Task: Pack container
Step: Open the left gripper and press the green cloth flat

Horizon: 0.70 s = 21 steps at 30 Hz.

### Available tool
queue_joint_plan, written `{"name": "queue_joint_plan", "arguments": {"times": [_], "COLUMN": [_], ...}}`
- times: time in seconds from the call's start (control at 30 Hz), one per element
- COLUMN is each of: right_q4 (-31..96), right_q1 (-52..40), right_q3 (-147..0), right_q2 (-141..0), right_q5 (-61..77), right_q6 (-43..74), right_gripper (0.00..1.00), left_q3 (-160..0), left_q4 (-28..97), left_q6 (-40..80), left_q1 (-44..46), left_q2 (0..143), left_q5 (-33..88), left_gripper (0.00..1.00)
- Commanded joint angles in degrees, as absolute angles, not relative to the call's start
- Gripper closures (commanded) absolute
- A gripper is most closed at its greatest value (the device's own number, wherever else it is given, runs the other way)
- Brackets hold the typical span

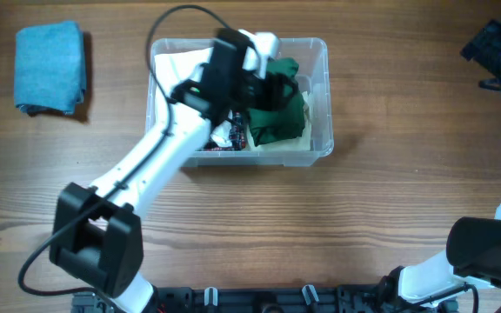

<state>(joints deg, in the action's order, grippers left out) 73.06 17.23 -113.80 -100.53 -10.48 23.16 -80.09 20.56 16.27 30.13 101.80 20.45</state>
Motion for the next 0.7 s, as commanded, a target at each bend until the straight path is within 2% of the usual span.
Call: {"name": "queue_joint_plan", "arguments": {"times": [0.0, 0.07, 0.3, 0.37, 0.67], "right_q4": [72.88, 72.88, 72.88, 72.88, 72.88], "right_q1": [17.12, 17.12, 17.10, 17.10, 17.10], "right_q3": [-113.89, -113.89, -113.89, -113.89, -113.89], "right_q2": [-101.16, -101.16, -101.16, -101.16, -101.16], "right_q5": [-10.02, -10.02, -10.02, -10.02, -10.02], "right_q6": [24.05, 24.03, 24.05, 24.03, 24.03], "right_gripper": [0.00, 0.00, 0.00, 0.00, 0.00], "left_q3": [-80.68, -80.68, -80.68, -80.68, -80.68], "left_q4": [21.50, 21.61, 21.50, 21.47, 21.71], "left_q6": [9.08, 9.08, 9.21, 9.21, 9.19], "left_q1": [34.22, 34.96, 34.94, 34.94, 34.94], "left_q2": [101.80, 102.21, 106.52, 108.31, 114.13], "left_q5": [-1.89, -5.45, -4.62, -1.72, 3.40], "left_gripper": [0.62, 0.70, 0.92, 0.95, 0.96]}}
